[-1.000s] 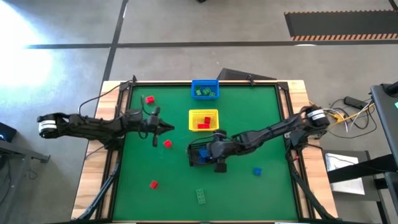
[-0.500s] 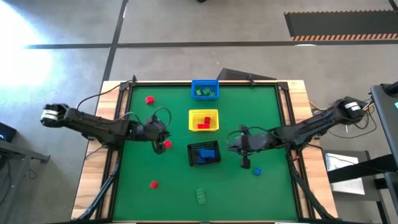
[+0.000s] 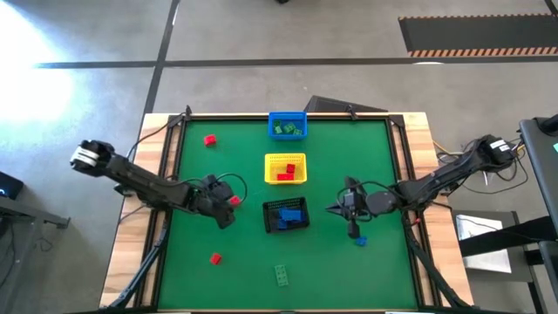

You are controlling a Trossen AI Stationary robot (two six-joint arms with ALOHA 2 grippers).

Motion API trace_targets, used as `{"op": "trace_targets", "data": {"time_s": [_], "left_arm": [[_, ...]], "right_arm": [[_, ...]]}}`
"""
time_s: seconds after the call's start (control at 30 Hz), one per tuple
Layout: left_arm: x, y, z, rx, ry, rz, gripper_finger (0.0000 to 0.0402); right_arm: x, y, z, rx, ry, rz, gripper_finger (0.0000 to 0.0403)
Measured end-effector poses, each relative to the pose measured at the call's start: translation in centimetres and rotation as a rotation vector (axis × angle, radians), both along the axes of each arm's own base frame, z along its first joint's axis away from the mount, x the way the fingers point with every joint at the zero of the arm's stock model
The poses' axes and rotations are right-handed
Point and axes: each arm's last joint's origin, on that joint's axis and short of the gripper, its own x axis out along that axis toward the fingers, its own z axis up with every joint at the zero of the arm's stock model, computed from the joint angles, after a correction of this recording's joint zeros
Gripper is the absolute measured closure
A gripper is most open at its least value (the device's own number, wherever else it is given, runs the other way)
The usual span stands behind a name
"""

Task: Sort & place blocks by color
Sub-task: Put the red game piece into the yellow bin

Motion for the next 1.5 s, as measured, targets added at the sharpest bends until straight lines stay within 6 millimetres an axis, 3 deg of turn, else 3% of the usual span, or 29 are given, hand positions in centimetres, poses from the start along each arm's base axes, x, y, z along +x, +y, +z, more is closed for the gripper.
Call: {"op": "trace_targets", "data": {"time_s": [0.13, 0.3, 0.4, 0.53, 0.63, 0.83, 0.97, 1.13, 1.37, 1.5], "left_arm": [[0.6, -0.2, -1.0, 0.014, 0.011, 0.004, 0.0135], [1.1, -0.3, -2.2, 0.020, 0.008, 0.008, 0.0140], [1.1, -0.3, -2.8, 0.022, -0.014, 0.014, 0.0170], [0.7, -0.1, -3.1, 0.019, -0.041, 0.005, 0.0241], [0.5, 0.0, -2.6, 0.054, -0.038, -0.046, 0.0282], [1.8, 0.6, 1.0, 0.133, -0.237, -0.102, 0.0281], [3.2, 2.2, 3.7, 0.212, -0.396, -0.107, 0.0281], [5.1, 5.6, 5.6, 0.237, -0.450, -0.108, 0.0281], [8.9, 9.6, 6.7, 0.254, -0.430, -0.161, 0.0281], [10.7, 11.3, 5.3, 0.208, -0.379, -0.176, 0.0281]], "right_arm": [[-0.1, 0.0, -0.5, 0.011, 0.014, -0.009, 0.0391], [0.0, 0.0, -1.0, 0.010, -0.001, -0.008, 0.0390], [0.2, 0.1, -1.2, 0.005, 0.006, -0.009, 0.0390], [0.3, 0.1, -1.4, -0.003, 0.007, -0.023, 0.0390], [0.3, 0.1, -1.5, -0.007, 0.012, -0.026, 0.0390], [0.3, 0.1, -1.5, -0.007, 0.011, -0.026, 0.0390], [0.3, 0.1, -1.5, -0.007, 0.012, -0.026, 0.0390], [0.4, 0.1, -1.4, -0.018, 0.000, -0.019, 0.0390], [0.4, 0.1, -1.4, -0.025, -0.001, -0.015, 0.0390], [0.4, 0.1, -1.4, -0.025, -0.001, -0.015, 0.0390]]}}
